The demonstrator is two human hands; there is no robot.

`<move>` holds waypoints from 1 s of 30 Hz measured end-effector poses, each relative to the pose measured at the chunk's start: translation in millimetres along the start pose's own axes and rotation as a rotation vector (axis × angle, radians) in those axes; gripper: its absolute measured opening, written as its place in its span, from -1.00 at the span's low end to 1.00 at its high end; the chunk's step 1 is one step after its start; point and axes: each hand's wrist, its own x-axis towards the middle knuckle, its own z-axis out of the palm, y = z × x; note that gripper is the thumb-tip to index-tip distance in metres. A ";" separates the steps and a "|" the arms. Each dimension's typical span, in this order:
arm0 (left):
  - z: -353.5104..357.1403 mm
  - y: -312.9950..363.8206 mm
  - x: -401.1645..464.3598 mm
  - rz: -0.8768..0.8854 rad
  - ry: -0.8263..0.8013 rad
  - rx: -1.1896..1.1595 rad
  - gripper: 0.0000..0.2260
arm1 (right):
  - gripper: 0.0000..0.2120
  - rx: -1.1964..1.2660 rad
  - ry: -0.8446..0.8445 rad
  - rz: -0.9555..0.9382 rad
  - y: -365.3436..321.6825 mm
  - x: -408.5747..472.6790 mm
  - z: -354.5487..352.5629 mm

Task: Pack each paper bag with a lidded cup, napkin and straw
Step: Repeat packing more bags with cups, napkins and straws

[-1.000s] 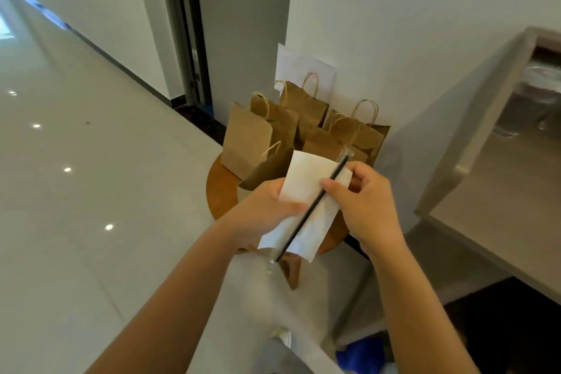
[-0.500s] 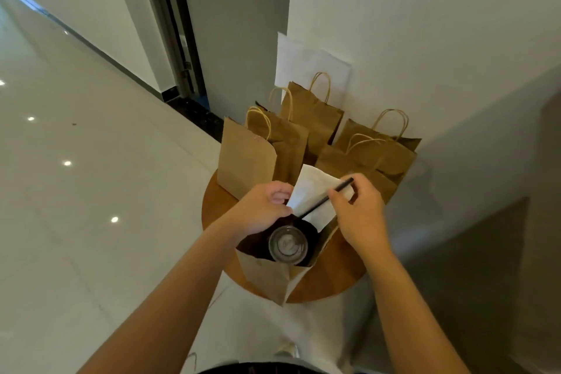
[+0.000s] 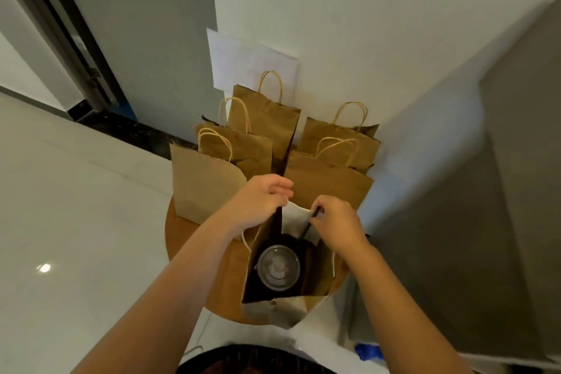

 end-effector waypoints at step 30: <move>44.3 -95.3 8.1 -0.690 -0.202 -0.516 -0.45 | -0.16 1.345 -0.193 0.534 20.0 -84.0 93.7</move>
